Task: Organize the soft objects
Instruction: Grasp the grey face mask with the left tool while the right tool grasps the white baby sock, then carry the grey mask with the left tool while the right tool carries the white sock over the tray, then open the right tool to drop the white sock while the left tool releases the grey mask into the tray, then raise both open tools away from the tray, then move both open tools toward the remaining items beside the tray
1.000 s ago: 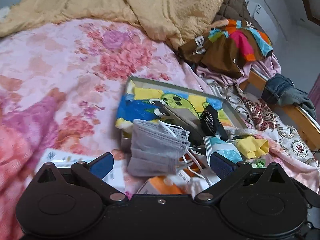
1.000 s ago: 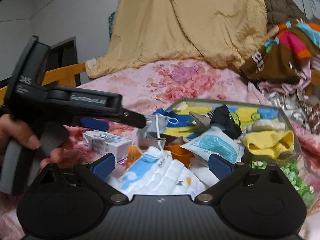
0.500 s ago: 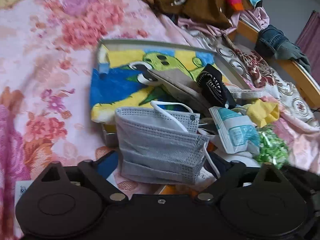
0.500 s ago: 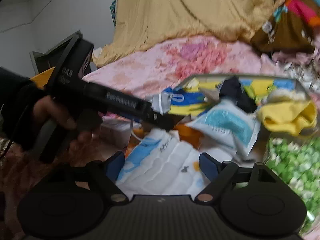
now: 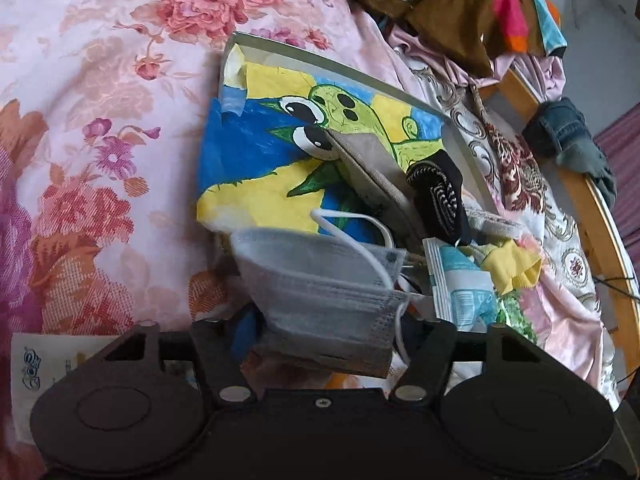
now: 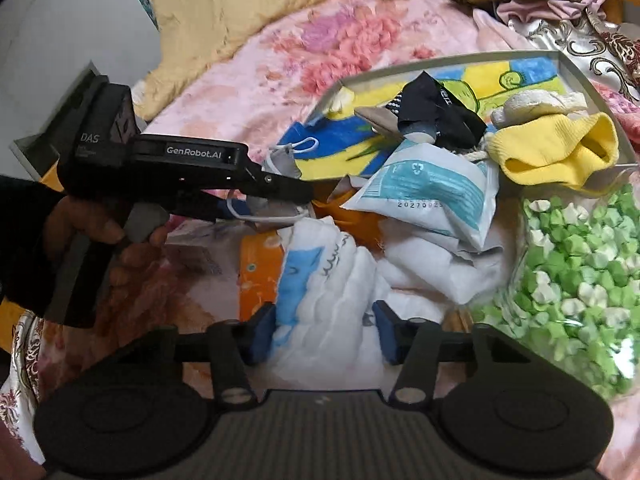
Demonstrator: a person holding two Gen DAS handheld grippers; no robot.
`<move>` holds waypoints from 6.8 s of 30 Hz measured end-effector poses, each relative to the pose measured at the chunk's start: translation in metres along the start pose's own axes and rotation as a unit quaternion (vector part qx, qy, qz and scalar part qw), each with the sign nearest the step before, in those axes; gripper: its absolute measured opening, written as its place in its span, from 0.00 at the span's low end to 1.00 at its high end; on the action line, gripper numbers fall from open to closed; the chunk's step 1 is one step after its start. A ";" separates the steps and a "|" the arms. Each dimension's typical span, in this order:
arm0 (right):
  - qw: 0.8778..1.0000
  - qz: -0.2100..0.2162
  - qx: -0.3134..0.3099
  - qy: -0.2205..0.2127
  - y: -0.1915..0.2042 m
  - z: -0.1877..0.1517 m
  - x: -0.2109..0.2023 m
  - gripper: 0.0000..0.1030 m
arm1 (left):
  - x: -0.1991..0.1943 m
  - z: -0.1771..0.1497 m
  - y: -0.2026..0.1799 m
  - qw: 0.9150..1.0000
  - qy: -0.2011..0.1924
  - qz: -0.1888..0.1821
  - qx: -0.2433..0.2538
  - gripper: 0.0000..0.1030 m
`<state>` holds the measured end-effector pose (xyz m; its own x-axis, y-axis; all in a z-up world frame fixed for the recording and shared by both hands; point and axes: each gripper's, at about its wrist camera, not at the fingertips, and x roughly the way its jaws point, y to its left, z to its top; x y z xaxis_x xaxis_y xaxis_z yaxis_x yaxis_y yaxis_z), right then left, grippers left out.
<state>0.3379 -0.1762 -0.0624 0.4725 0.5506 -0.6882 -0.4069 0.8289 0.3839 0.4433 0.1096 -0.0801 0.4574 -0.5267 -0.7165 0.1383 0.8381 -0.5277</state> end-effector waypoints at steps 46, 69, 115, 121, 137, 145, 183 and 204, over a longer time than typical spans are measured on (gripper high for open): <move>0.974 -0.112 -0.029 -0.195 -0.007 0.112 -0.066 0.24 | -0.034 0.036 -0.048 0.967 -0.230 0.022 0.106 0.42; 0.983 -0.153 0.019 -0.101 -0.044 0.166 0.053 0.25 | 0.029 0.052 -0.020 0.977 -0.147 0.033 0.150 0.43; 0.983 -0.140 0.027 -0.113 -0.035 0.141 0.023 0.77 | 0.003 0.030 -0.037 0.969 -0.161 0.063 0.178 0.92; 0.982 -0.126 0.026 -0.139 -0.027 0.127 -0.001 0.85 | -0.023 0.013 -0.044 0.962 -0.204 0.068 0.168 0.98; 0.955 -0.131 -0.012 -0.267 0.012 0.061 -0.088 1.00 | -0.102 -0.062 -0.057 0.937 -0.301 0.082 0.157 0.99; 0.947 -0.172 -0.038 -0.268 0.027 0.003 -0.100 1.00 | -0.110 -0.114 -0.058 0.934 -0.312 0.068 0.161 0.99; 0.960 -0.215 0.004 -0.180 0.014 -0.094 -0.075 1.00 | -0.090 -0.190 -0.039 0.968 -0.204 0.087 0.117 0.99; 0.962 -0.200 -0.033 -0.181 0.027 -0.088 -0.053 1.00 | -0.080 -0.170 -0.036 0.965 -0.211 0.081 0.131 0.99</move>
<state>0.2333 -0.1912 -0.0698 0.8386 0.1963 -0.5081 -0.1781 0.9804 0.0848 0.2528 0.0973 -0.0816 0.8013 -0.3275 -0.5006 0.2278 0.9408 -0.2508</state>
